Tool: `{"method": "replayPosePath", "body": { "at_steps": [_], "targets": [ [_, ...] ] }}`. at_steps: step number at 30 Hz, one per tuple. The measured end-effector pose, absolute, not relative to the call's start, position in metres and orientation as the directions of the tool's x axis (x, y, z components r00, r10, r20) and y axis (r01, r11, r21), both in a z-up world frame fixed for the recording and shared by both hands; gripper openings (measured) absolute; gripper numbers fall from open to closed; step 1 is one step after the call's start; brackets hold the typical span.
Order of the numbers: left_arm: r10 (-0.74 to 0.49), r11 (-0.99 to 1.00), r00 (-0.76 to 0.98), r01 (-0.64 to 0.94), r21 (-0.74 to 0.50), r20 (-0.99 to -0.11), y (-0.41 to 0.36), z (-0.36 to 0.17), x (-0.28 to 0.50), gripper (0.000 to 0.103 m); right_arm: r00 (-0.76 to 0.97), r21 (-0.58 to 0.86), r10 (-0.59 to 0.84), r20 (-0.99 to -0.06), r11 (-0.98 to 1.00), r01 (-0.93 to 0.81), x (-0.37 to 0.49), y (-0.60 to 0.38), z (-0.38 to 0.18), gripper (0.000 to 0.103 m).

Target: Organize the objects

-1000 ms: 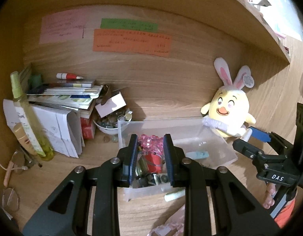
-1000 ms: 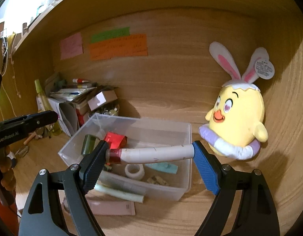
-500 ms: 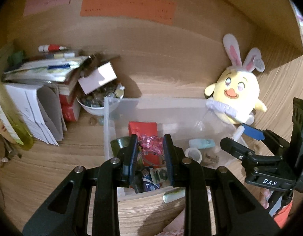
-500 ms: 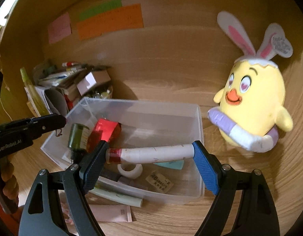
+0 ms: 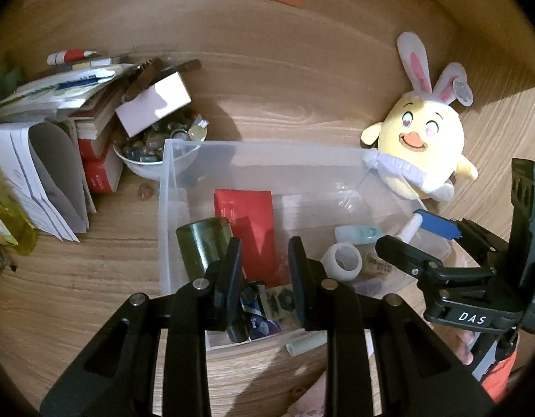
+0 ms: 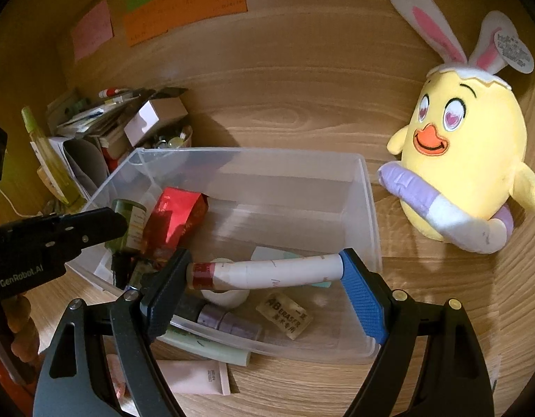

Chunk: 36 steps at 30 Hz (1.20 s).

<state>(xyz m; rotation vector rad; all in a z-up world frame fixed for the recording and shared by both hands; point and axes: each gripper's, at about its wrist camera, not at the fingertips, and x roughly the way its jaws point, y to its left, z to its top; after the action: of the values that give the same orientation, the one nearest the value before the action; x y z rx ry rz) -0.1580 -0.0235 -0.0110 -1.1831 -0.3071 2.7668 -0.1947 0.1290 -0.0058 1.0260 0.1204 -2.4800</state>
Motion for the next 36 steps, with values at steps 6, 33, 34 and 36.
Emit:
{"method": "replayPosePath", "body": {
  "at_steps": [6,33,34,36],
  "targets": [
    [0.192,-0.971,-0.688,-0.031,-0.236,-0.700,-0.022,-0.009,-0.155,0.033,-0.615,0.063,-0.352,-0.705,-0.896,0.440,-0.195,0.124,-0.010,0.084],
    [0.119,-0.985,-0.742,-0.006,-0.171,-0.659,-0.022,0.011,-0.089,0.094,-0.653,0.050,-0.404,-0.640,-0.871,0.489,-0.140,0.140,0.021,0.087],
    [0.121,-0.985,-0.737,-0.007,-0.171,-0.665,-0.022,0.009,-0.087,0.094,-0.654,0.047,-0.401,-0.641,-0.872,0.488,-0.139,0.140,0.021,0.087],
    [0.125,-0.986,-0.722,-0.013,-0.167,-0.680,-0.020,0.002,-0.083,0.094,-0.657,0.040,-0.392,-0.644,-0.875,0.483,-0.134,0.142,0.019,0.087]
  ]
}}
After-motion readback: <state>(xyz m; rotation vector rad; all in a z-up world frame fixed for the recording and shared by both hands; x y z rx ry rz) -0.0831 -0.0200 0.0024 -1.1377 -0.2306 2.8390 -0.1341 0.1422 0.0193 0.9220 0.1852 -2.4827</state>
